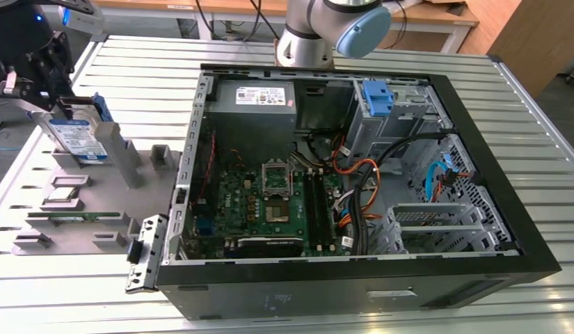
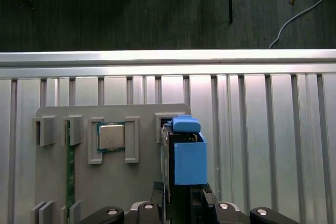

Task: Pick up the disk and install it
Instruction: 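Pick up the disk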

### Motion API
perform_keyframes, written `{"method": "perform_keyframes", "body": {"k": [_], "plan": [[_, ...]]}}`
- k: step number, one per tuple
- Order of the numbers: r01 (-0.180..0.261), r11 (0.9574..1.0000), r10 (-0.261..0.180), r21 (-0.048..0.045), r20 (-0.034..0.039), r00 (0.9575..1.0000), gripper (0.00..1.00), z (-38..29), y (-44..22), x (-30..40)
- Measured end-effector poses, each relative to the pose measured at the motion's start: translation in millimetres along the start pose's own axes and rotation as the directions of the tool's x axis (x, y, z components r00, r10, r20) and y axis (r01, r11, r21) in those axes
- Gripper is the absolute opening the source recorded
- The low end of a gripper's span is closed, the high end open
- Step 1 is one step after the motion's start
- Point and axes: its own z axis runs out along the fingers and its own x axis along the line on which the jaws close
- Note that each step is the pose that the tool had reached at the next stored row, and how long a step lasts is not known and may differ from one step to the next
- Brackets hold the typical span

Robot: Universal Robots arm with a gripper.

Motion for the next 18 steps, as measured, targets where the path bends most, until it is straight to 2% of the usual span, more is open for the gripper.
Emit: {"method": "perform_keyframes", "body": {"k": [10, 18], "plan": [[0.000, 1.0000, 0.000, 0.0001, 0.0000, 1.0000, 0.40, -1.9, 0.0, -0.1], [0.000, 1.0000, 0.000, -0.0001, -0.0002, 1.0000, 0.40, -0.2, -0.1, 0.0]]}}
